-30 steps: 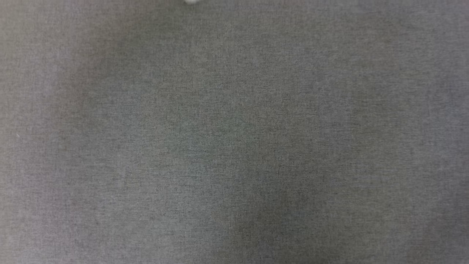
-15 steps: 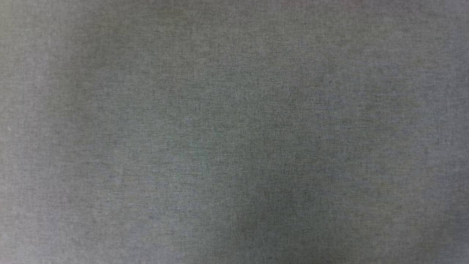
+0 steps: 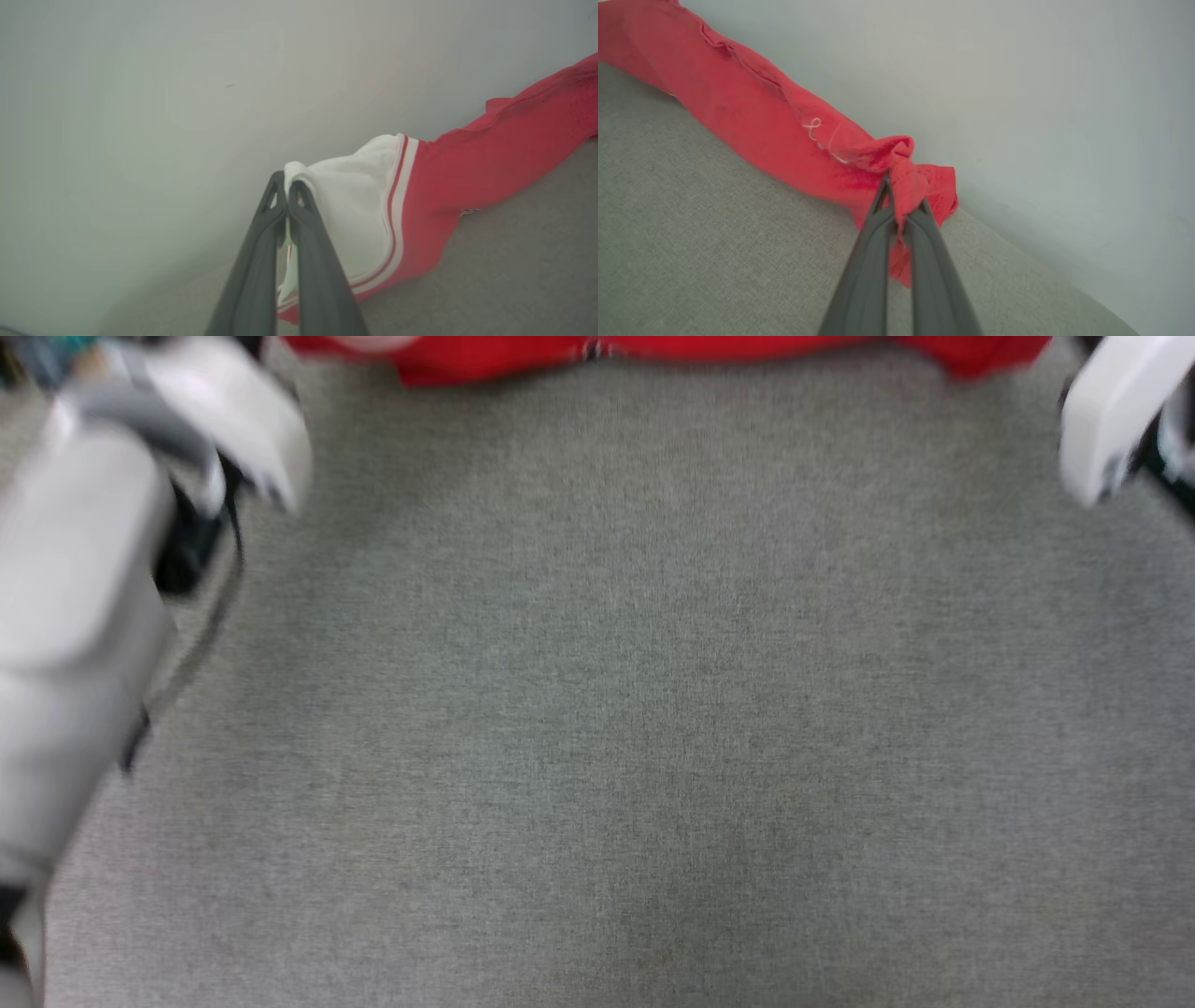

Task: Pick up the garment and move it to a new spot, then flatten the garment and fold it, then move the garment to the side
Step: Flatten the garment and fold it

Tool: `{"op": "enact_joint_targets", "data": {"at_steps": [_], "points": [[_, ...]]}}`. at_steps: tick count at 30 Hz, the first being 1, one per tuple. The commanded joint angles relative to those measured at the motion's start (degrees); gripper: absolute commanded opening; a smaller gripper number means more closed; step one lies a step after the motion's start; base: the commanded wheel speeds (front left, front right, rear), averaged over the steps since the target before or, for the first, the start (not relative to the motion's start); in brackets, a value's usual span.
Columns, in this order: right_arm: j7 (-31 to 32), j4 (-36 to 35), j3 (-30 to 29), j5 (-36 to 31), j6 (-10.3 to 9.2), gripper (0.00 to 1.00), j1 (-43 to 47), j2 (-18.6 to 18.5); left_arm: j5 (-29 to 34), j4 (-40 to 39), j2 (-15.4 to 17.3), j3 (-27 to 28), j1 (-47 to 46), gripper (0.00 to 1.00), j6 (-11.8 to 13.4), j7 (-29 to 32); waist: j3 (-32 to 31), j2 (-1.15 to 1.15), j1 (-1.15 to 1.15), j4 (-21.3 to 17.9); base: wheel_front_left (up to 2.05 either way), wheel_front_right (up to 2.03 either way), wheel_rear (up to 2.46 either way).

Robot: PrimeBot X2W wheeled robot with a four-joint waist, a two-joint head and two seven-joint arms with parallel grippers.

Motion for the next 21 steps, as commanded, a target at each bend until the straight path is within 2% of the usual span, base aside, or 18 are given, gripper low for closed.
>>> {"op": "enact_joint_targets", "data": {"at_steps": [1,9,13,21], "points": [[-1.3,-0.8,0.5,0.8,-0.06,0.00,3.2,-1.2,0.1,-2.7,0.5,0.0,4.9,0.00,0.8,-0.4,-2.5,0.00,0.00,0.3,0.00,0.00,0.00],[-3.3,-4.1,3.8,4.7,-0.06,0.00,18.5,-4.4,-2.1,-14.5,3.1,-2.3,27.5,0.00,6.0,-0.2,-10.5,0.00,0.00,1.2,0.00,0.00,0.00],[-2.7,-6.0,5.1,5.9,-0.06,0.00,24.2,-5.3,-3.6,-17.4,4.7,-3.5,34.4,0.00,7.7,0.5,-13.5,0.00,0.00,1.1,0.00,0.00,0.00],[-0.1,-12.1,5.9,8.2,-0.06,0.00,37.8,-9.9,-7.1,-24.9,8.2,-6.5,49.5,0.00,11.9,2.7,-20.5,0.00,0.00,0.5,0.00,0.00,0.00]]}}
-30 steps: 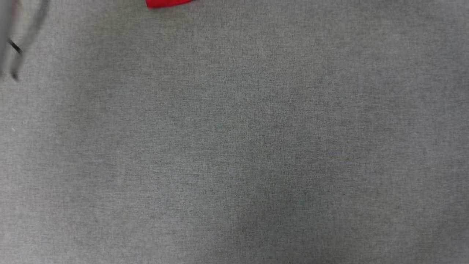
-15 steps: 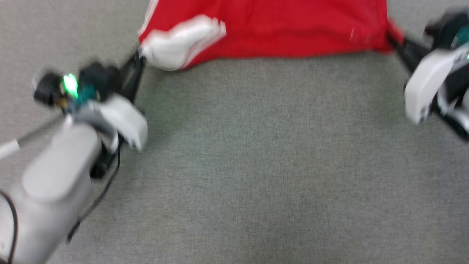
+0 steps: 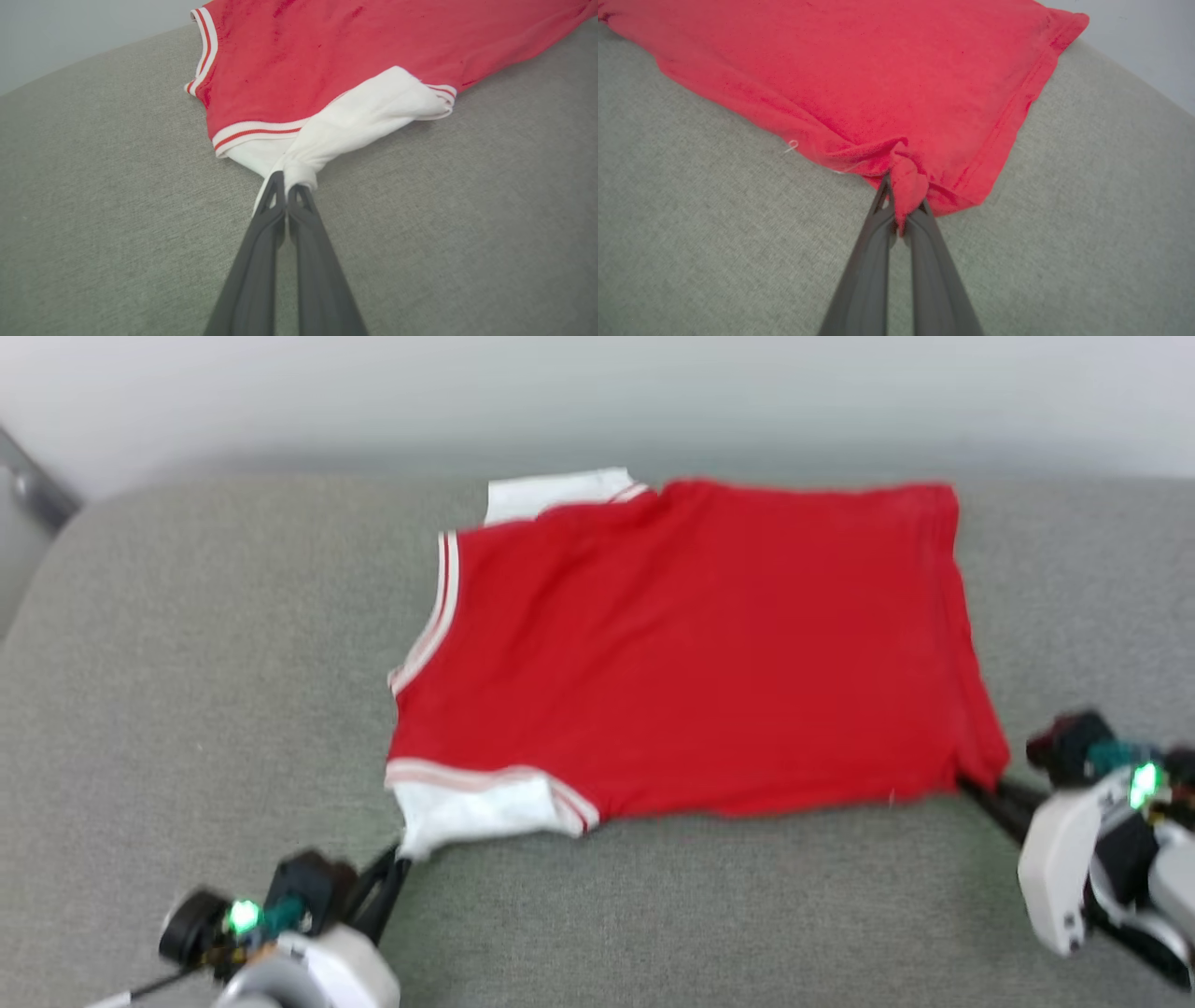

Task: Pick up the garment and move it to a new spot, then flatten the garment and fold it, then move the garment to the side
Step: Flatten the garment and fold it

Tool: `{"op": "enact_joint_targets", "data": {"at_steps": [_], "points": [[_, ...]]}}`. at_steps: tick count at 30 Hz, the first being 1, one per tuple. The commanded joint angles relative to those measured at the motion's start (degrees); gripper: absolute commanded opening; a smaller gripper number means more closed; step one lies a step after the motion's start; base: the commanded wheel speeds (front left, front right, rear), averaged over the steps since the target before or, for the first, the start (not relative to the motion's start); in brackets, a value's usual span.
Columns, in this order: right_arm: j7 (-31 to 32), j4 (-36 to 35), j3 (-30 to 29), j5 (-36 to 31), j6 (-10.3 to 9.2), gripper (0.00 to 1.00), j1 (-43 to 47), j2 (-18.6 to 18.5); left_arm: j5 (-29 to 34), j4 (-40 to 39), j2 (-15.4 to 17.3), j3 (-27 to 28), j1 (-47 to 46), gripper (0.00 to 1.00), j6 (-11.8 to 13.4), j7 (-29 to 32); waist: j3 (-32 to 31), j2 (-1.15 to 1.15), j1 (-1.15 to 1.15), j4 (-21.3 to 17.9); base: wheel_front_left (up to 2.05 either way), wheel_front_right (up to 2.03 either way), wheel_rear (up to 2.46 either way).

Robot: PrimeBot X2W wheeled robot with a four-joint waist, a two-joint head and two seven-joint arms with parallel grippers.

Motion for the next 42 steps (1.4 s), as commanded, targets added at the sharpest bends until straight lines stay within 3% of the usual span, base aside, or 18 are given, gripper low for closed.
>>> {"op": "enact_joint_targets", "data": {"at_steps": [1,6,15,22,29,42], "points": [[0.3,-0.8,-0.2,0.4,-0.06,0.00,2.1,-0.5,-0.4,-0.9,0.7,-0.3,1.8,0.00,0.5,0.4,-2.4,0.00,0.01,-0.3,0.00,0.00,0.00],[2.0,-5.1,-1.5,1.4,-0.06,0.00,10.3,-3.2,-2.3,-6.5,3.8,-2.2,8.8,0.00,2.4,2.5,-5.3,0.00,0.01,-0.7,0.00,0.00,0.00],[4.4,-10.6,-6.7,1.6,-0.06,0.00,24.1,-6.4,-5.1,-13.0,6.0,-5.7,17.6,0.00,4.7,6.0,-8.8,0.00,0.01,-0.5,0.00,0.00,0.00],[6.5,-12.8,-12.5,0.1,-0.06,0.00,31.2,-5.4,-5.4,-14.6,6.9,-6.7,19.1,0.00,5.5,7.4,-9.5,0.00,0.01,-0.3,0.00,0.00,0.00],[8.5,-15.1,-18.7,-2.2,-0.06,0.00,31.6,-3.6,-2.4,-14.2,7.2,-5.6,13.2,0.00,4.3,7.2,-9.3,0.00,0.01,-0.1,0.00,0.00,0.00],[13.0,-20.9,-26.3,-6.1,-0.06,0.00,26.1,-2.0,4.7,-10.0,5.3,-3.8,-4.9,0.00,-1.6,10.9,-2.9,0.00,0.01,-2.2,0.00,0.00,0.00]]}}
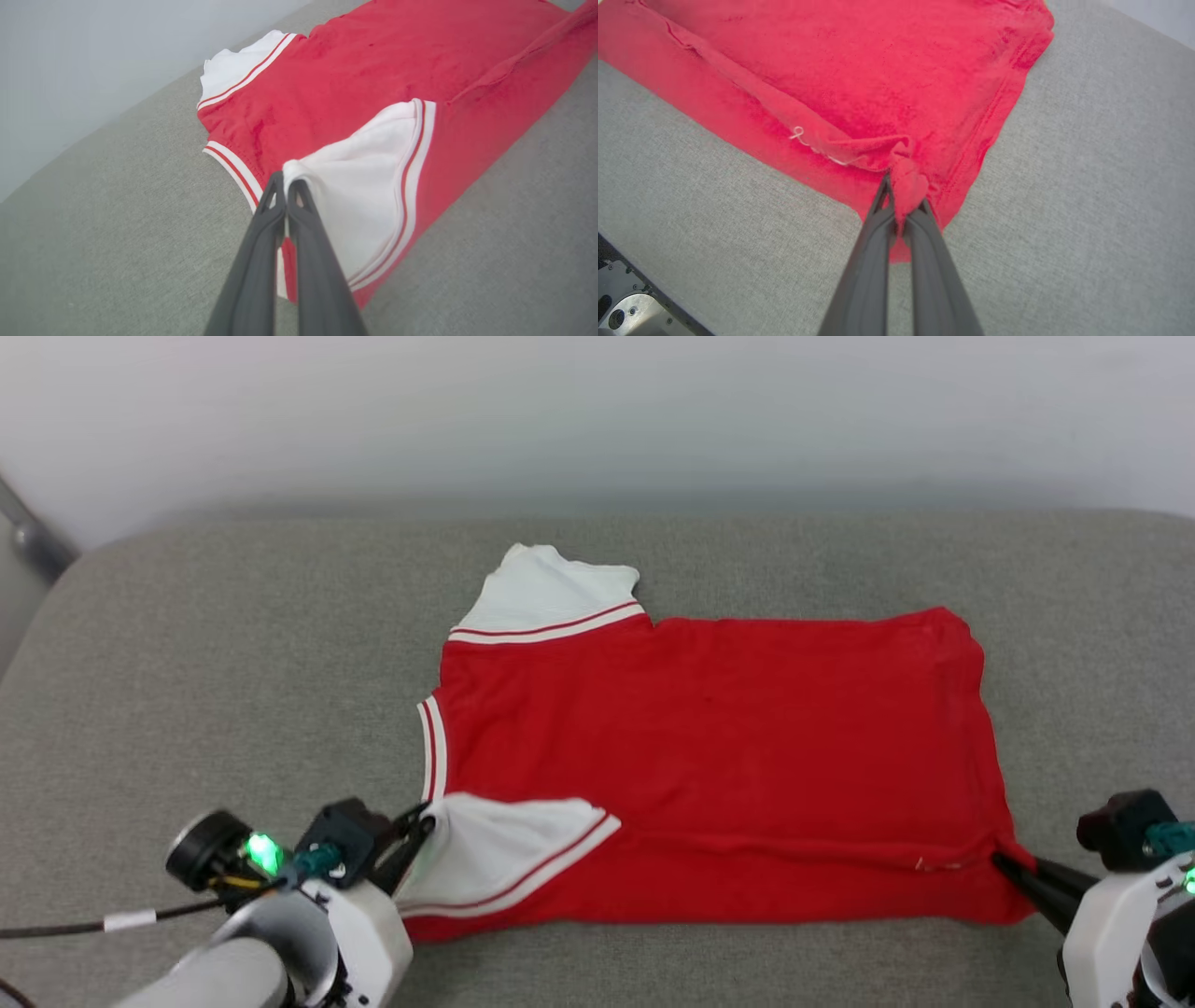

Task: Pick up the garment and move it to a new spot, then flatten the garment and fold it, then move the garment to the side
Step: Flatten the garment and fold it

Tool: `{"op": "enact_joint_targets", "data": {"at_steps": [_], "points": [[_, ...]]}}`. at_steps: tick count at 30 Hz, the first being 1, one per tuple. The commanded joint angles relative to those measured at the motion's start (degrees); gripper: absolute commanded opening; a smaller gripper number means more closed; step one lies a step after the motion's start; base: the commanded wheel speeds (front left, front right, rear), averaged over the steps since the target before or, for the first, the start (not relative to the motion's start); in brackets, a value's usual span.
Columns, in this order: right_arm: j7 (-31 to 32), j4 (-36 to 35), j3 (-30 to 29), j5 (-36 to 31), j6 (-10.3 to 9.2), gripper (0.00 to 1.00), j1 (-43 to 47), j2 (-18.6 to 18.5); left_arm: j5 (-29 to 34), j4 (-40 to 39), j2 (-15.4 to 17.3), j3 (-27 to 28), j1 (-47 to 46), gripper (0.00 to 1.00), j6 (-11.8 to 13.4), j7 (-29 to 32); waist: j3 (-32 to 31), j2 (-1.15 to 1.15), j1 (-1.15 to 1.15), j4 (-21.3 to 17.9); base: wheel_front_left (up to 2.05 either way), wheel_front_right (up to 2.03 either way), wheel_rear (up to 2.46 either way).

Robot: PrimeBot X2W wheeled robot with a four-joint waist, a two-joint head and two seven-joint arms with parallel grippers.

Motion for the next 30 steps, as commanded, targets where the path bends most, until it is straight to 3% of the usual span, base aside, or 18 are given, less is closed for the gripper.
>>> {"op": "enact_joint_targets", "data": {"at_steps": [1,13,23,24,25,26,27,28,30], "points": [[0.4,-0.3,-0.5,-0.3,-0.06,0.00,-1.5,0.5,0.4,1.2,-0.6,0.4,-2.0,0.00,-0.8,0.0,2.4,0.00,0.00,-0.8,0.00,0.00,0.00],[3.8,3.6,2.0,-0.8,-0.06,0.00,-11.7,2.4,1.5,13.5,-4.3,0.7,-12.4,0.00,-7.2,0.7,11.7,0.00,0.00,-2.6,0.00,0.00,0.00],[2.5,11.1,7.5,0.0,-0.06,0.00,-16.0,4.9,1.5,26.1,-8.9,-1.4,-13.7,0.00,-12.0,-1.9,12.4,0.00,0.00,-2.4,0.00,0.00,0.00],[2.4,11.5,7.9,0.4,-0.06,0.02,-16.2,4.9,1.3,27.1,-9.4,-1.4,-13.7,0.00,-12.2,-2.5,12.0,0.00,0.00,-2.3,0.00,0.00,0.00],[2.1,11.8,8.0,0.6,-0.06,0.27,-16.3,4.9,1.3,27.9,-9.8,-1.3,-13.8,0.00,-12.2,-3.2,11.4,0.00,0.00,-2.2,0.00,0.00,0.00],[1.6,12.2,7.8,0.9,-0.06,0.61,-16.5,4.9,1.3,28.8,-10.1,-1.3,-13.8,0.08,-12.2,-3.6,10.7,0.00,0.00,-2.1,0.00,0.00,0.00],[1.0,12.3,7.6,1.0,-0.06,1.00,-16.5,5.0,1.4,29.5,-10.3,-1.4,-13.9,0.69,-12.2,-3.9,10.1,0.00,0.00,-2.0,0.00,0.00,0.00],[0.6,12.3,7.6,1.0,-0.06,1.00,-16.4,4.9,1.4,29.9,-10.7,-1.3,-14.1,1.00,-12.2,-4.4,9.3,0.00,0.00,-1.8,0.00,0.00,0.00],[-0.2,12.3,7.5,1.0,-0.06,1.00,-15.7,4.5,1.6,30.2,-11.0,-1.3,-14.6,1.00,-12.0,-4.9,7.8,0.00,0.00,-1.5,0.00,0.00,0.00]]}}
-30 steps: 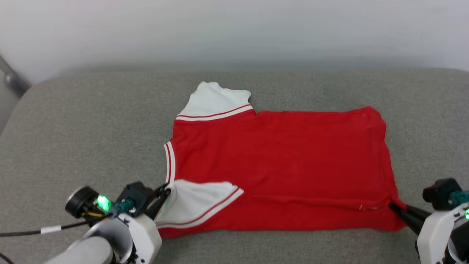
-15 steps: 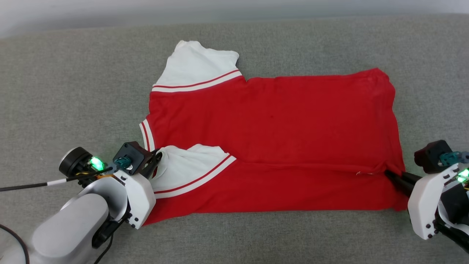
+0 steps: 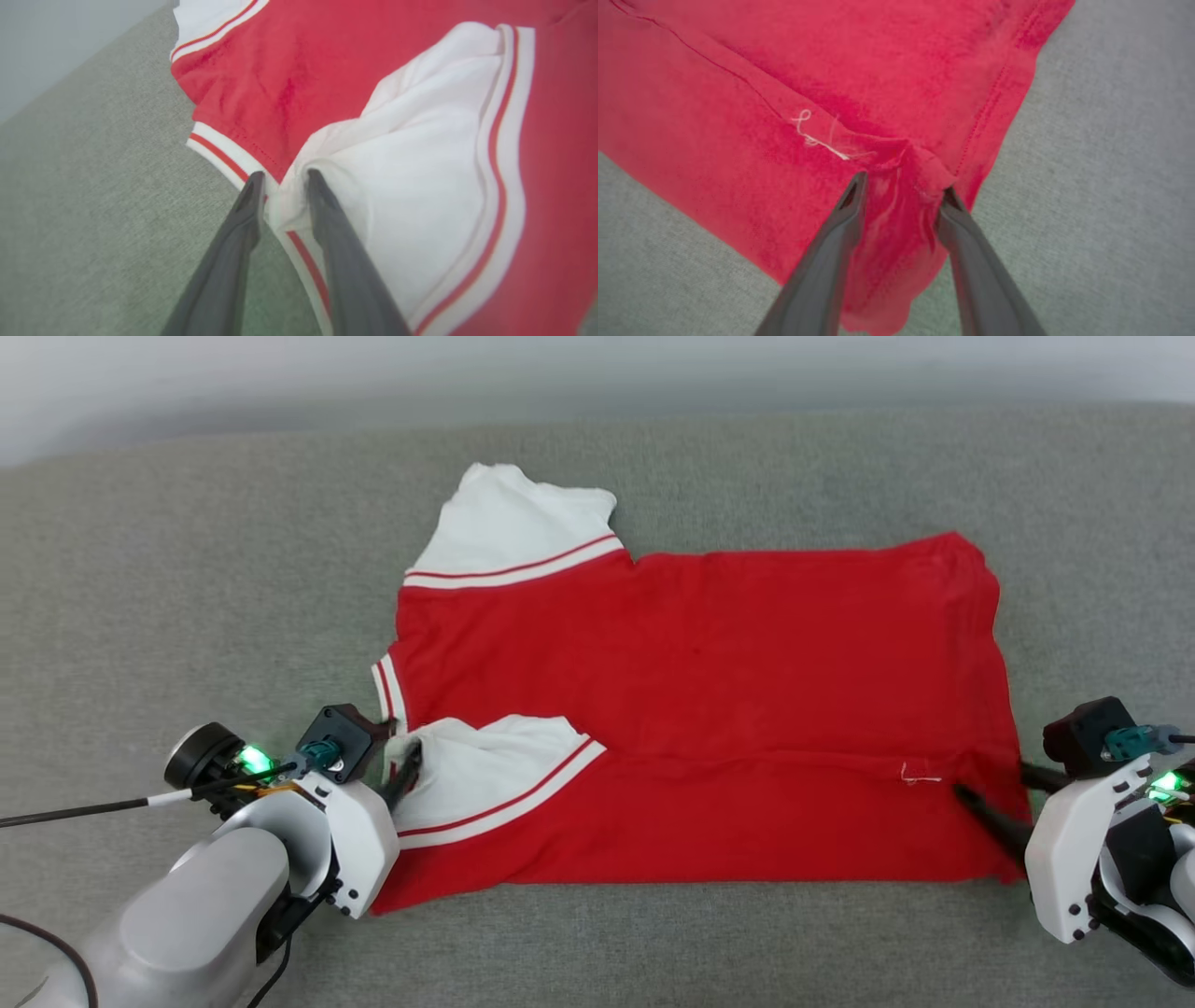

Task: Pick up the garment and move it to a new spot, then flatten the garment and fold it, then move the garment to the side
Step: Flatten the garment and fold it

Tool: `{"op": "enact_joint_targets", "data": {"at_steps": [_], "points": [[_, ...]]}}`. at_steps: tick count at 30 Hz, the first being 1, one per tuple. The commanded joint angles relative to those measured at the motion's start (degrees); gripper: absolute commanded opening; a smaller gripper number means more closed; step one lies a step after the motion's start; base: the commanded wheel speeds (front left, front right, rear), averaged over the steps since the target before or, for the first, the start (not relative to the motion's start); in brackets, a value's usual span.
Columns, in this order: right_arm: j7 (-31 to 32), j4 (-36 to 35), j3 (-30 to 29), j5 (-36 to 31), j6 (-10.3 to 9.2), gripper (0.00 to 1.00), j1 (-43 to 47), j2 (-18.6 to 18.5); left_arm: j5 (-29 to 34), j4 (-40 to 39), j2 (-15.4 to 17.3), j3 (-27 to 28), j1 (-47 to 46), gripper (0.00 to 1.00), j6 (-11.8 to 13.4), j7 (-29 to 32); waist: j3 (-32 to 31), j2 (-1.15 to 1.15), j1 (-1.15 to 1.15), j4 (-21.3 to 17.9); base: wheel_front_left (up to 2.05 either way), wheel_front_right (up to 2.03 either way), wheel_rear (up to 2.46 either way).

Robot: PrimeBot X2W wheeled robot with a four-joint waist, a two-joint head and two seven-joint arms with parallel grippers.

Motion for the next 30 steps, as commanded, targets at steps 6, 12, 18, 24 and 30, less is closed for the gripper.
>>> {"op": "enact_joint_targets", "data": {"at_steps": [6,12,18,24,30], "points": [[-1.4,-1.8,-1.5,0.7,-0.04,1.00,3.1,-1.4,1.5,-2.8,2.7,-0.2,-2.5,1.00,0.7,1.2,-5.1,0.00,-0.01,1.4,0.00,0.00,0.00],[-1.3,-2.9,-3.0,0.1,-0.04,1.00,5.8,-1.7,-0.4,-9.3,6.1,0.7,-4.4,1.00,0.4,7.5,-7.0,0.00,-0.01,1.9,0.00,0.00,0.00],[-0.7,-4.0,-4.6,-0.7,-0.04,1.00,7.9,-1.3,-6.6,-15.5,8.8,-0.4,-6.9,1.00,-1.7,24.1,-8.2,0.00,-0.01,2.3,0.00,0.00,0.00],[0.5,-5.0,-5.1,-1.4,-0.04,1.00,8.5,-0.6,-16.4,-19.5,9.3,-1.4,-8.9,1.00,-2.5,42.6,-8.3,0.00,-0.01,2.2,0.00,0.00,0.00],[1.9,-5.8,-4.4,-1.5,-0.04,1.00,7.7,0.2,-21.2,-20.3,8.3,-3.0,-10.0,1.00,-0.8,54.0,-7.4,0.00,-0.01,1.4,0.00,0.00,0.00]]}}
